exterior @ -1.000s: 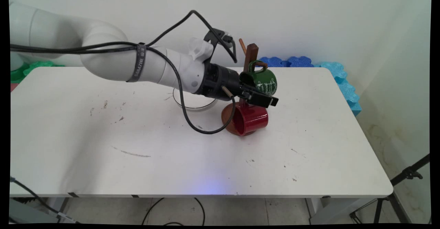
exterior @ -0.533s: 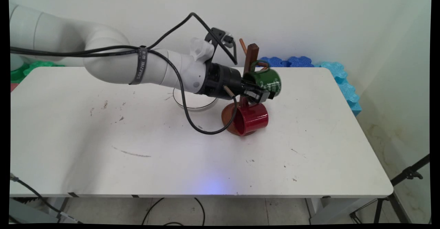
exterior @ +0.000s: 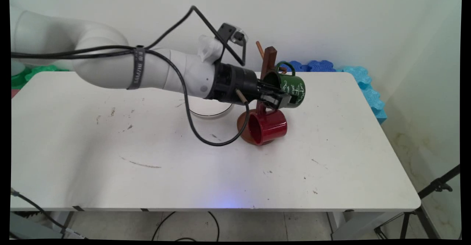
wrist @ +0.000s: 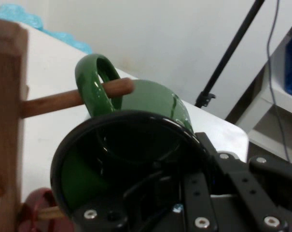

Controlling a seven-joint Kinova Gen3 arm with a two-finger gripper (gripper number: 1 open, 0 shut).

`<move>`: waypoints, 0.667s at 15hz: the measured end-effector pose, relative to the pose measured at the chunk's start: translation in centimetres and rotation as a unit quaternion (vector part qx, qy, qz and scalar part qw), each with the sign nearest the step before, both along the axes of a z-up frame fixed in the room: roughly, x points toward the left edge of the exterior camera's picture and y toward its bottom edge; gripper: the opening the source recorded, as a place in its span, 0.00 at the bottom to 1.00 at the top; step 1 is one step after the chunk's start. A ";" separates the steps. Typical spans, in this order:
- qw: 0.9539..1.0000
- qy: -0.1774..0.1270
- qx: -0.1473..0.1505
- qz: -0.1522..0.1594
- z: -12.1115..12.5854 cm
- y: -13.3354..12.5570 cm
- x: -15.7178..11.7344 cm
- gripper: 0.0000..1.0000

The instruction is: Place the picked object on the table

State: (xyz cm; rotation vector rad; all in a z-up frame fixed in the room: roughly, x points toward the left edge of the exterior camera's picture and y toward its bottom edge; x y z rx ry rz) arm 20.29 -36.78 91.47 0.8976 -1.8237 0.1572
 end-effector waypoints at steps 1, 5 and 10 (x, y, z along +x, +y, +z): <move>1.000 0.003 -0.001 -0.004 0.3 0.3 0.1 0.00; 1.000 0.016 -0.006 -0.023 2.3 2.1 0.5 0.00; 0.999 0.014 -0.011 -0.051 4.5 4.3 1.7 0.00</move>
